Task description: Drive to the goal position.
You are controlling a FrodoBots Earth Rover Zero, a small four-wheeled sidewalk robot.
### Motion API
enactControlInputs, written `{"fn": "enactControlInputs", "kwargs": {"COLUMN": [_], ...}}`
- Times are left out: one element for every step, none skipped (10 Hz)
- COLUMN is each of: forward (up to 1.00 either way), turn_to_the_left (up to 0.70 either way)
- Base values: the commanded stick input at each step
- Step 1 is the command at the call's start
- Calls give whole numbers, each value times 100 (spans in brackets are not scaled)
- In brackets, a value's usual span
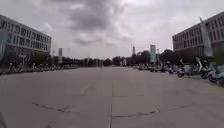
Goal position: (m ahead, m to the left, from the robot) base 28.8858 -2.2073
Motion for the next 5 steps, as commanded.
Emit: {"fn": "enactControlInputs", "kwargs": {"forward": [70,70,70,70,70], "turn_to_the_left": [0,0,0,0,0]}}
